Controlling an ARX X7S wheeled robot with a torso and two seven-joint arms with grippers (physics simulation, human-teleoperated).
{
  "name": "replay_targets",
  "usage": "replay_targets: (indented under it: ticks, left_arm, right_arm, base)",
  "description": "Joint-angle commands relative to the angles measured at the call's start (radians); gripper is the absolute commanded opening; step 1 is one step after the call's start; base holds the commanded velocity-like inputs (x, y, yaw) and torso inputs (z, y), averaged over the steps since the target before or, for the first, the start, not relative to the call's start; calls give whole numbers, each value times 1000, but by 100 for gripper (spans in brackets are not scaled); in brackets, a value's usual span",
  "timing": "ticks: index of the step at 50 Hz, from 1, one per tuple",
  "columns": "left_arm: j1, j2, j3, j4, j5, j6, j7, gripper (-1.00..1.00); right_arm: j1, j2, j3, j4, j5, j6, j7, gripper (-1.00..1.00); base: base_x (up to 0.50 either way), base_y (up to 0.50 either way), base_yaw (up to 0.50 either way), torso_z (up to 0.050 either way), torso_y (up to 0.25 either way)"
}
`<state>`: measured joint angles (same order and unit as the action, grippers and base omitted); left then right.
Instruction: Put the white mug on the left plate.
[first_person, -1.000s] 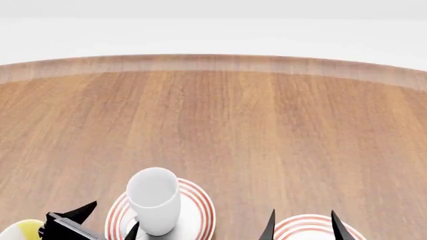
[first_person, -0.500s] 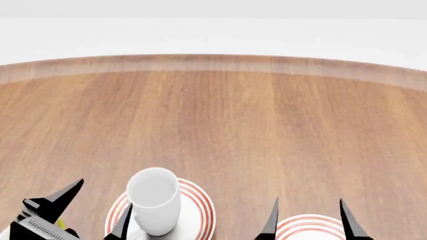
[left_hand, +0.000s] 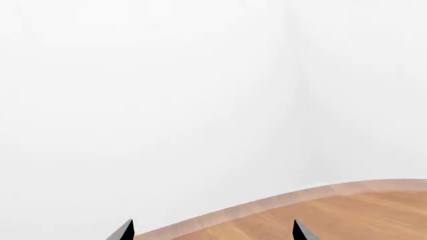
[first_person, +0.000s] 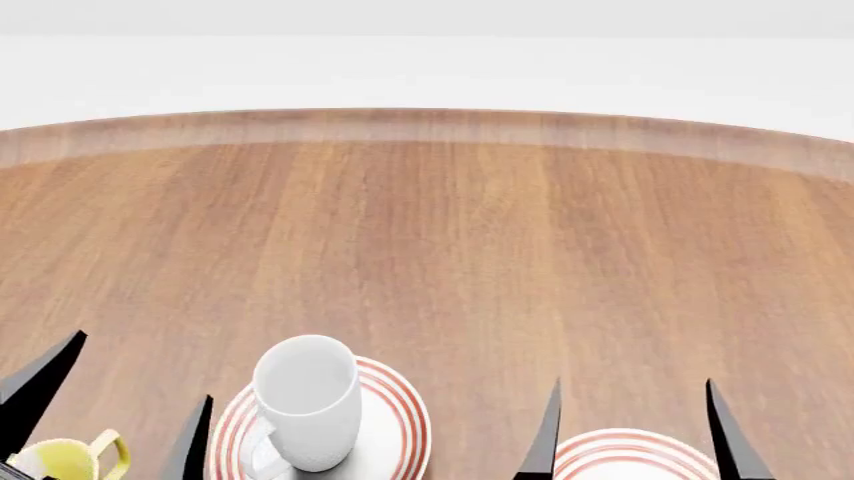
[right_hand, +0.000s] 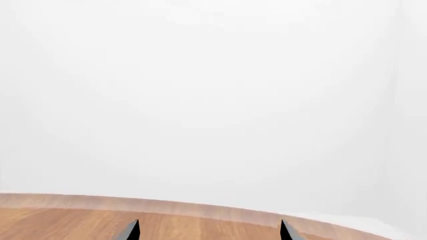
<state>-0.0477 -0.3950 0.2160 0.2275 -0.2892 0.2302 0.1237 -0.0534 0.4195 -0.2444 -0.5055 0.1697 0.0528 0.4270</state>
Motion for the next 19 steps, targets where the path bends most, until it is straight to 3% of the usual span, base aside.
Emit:
replay_targets:
  ticks: [1,19]
  left_arm:
    - [78,-33,-13,162,6,-1,-30,100]
    - [90,-35,-10,185,12,11,-40,100]
  right_arm:
    - [-35,18,-4,-86,-35,18,24,100]
    - [-49,20,-10,-87,-43,1,31,100]
  base:
    - [0,0,0,0,0]
    - [0,0,0,0,0]
